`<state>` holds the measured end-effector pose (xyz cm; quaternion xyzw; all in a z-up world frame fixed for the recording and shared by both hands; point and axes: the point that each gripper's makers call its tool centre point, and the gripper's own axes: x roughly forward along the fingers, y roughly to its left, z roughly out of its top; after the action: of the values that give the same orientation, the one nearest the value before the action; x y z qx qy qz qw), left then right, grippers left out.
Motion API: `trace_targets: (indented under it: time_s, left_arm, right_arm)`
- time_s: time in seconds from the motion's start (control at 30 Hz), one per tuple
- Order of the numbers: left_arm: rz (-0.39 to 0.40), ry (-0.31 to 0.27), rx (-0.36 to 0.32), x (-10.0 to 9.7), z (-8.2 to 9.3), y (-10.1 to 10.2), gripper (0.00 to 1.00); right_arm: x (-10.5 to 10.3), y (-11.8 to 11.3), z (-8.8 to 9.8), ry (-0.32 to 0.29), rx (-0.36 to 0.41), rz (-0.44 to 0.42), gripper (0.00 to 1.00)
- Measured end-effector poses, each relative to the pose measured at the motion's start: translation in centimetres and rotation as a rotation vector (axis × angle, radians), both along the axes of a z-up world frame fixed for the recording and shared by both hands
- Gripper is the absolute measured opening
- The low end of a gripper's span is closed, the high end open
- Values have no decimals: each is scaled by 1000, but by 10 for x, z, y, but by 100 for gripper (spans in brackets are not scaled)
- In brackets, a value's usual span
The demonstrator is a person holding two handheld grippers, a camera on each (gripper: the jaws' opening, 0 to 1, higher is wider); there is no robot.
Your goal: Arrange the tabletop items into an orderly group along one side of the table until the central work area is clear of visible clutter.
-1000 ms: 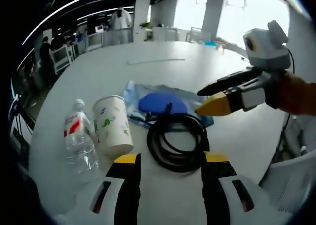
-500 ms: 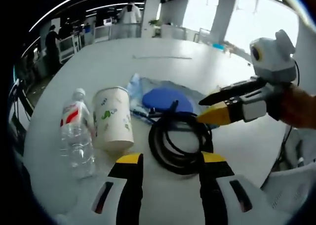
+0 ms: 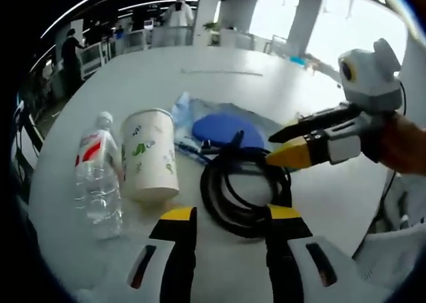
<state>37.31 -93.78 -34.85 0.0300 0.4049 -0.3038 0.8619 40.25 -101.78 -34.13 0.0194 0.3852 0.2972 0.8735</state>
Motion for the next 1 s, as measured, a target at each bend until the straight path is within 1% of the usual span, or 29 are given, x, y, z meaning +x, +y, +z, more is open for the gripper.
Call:
trace_targets:
  time_s: [0.17, 0.43, 0.57, 0.83, 1.0]
  left_arm:
    - [7, 6, -8, 3, 0, -2, 32]
    - [7, 17, 2, 4, -4, -1, 28]
    - [14, 25, 4, 4, -7, 0, 28]
    - [22, 41, 1, 4, -11, -1, 26]
    - [27, 51, 6, 3, -14, -1, 25]
  right_arm:
    - [0, 2, -1, 5, 3, 5, 28]
    - [1, 2, -5, 13, 0, 7, 26]
    - [0, 2, -5, 15, 2, 13, 20]
    - [-2, 4, -8, 32, 7, 19, 16]
    - [-4, 5, -13, 47, 4, 21, 15]
